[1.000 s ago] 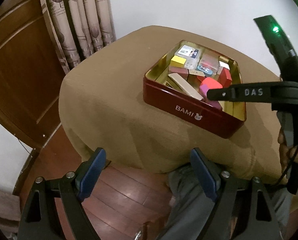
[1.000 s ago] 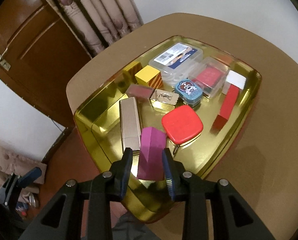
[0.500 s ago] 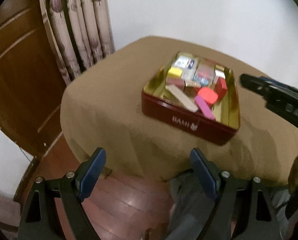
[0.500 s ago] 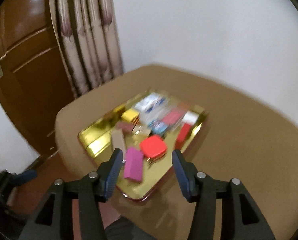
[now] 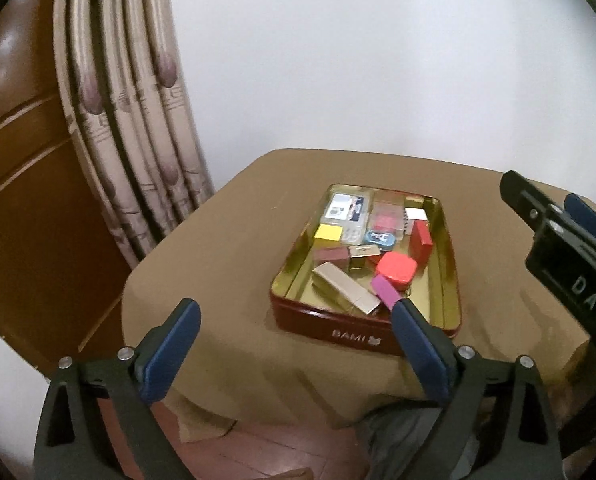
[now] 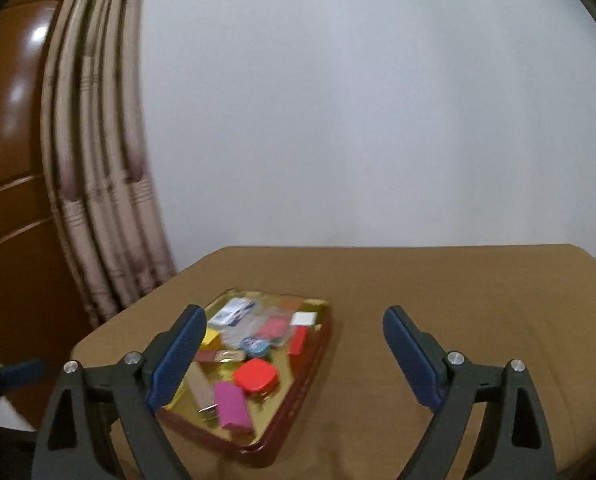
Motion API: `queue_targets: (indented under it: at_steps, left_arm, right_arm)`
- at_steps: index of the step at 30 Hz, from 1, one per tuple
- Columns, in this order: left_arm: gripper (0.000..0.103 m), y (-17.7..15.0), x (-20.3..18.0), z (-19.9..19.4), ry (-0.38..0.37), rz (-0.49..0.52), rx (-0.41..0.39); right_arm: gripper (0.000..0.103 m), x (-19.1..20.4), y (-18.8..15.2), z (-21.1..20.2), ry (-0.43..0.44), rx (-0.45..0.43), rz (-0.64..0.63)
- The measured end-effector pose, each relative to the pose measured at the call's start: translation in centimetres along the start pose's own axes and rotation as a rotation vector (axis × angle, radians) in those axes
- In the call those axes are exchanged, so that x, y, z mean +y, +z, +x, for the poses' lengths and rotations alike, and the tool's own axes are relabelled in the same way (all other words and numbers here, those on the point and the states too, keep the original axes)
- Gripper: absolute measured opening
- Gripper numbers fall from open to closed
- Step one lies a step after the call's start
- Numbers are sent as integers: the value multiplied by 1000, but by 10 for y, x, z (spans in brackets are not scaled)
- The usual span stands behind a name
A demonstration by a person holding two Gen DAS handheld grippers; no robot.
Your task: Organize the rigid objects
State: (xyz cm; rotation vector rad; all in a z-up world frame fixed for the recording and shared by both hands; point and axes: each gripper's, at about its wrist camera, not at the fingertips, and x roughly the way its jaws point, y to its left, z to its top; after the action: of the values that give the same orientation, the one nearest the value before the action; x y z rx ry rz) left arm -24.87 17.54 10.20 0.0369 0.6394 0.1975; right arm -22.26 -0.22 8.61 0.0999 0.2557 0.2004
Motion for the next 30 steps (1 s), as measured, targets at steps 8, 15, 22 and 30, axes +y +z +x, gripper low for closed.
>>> queue_targets:
  at_steps: [8, 15, 22, 30]
  left_arm:
    - [97, 5, 4, 10, -47, -2, -47]
    - [101, 5, 14, 21, -46, -1, -50]
    - [102, 4, 20, 33, -56, 18, -50]
    - [102, 3, 27, 40, -84, 21, -41]
  right_arm:
    - [92, 9, -19, 1, -115, -117, 19]
    - [92, 21, -25, 15, -177, -91, 6]
    - [92, 22, -27, 25, -230, -67, 31]
    - [92, 30, -38, 40, -252, -28, 11]
